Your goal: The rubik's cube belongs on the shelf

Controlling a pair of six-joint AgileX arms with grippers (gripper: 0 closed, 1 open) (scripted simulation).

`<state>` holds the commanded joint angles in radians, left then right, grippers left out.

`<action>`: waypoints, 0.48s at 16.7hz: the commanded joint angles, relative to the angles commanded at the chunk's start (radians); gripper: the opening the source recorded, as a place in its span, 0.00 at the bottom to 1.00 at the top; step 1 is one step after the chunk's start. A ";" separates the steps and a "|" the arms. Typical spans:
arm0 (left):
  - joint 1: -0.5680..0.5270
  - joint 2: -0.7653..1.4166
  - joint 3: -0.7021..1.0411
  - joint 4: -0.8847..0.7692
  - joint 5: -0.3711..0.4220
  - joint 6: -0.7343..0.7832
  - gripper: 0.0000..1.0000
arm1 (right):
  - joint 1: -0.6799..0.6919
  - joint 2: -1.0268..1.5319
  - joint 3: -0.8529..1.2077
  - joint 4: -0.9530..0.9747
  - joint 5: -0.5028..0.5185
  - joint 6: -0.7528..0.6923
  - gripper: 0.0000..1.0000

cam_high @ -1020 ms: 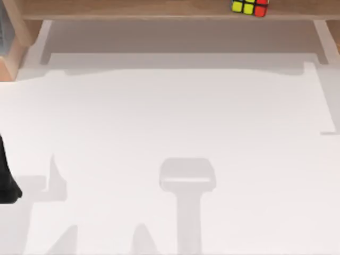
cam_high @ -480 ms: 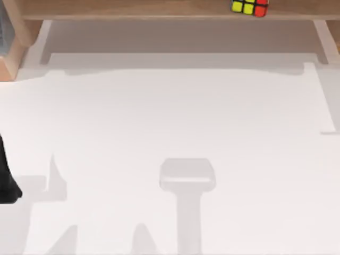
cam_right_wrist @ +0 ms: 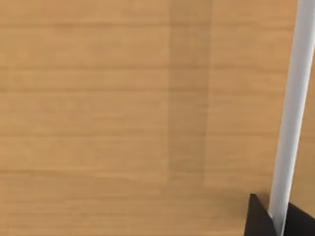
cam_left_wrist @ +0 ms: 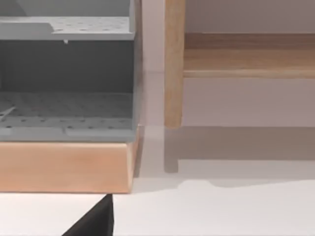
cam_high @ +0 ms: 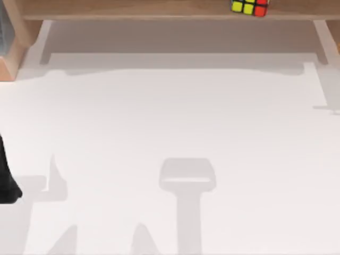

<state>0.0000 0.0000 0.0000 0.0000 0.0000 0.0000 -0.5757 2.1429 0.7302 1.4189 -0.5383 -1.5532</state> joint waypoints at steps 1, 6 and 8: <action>0.000 0.000 0.000 0.000 0.000 0.000 1.00 | 0.002 0.002 0.002 -0.002 0.002 0.001 0.00; 0.000 0.000 0.000 0.000 0.000 0.000 1.00 | 0.000 0.012 0.015 -0.014 0.009 0.002 0.00; 0.000 0.000 0.000 0.000 0.000 0.000 1.00 | 0.019 0.037 0.072 -0.046 0.029 0.001 0.00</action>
<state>0.0000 0.0000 0.0000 0.0000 0.0000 0.0000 -0.5565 2.1802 0.8026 1.3730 -0.5095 -1.5518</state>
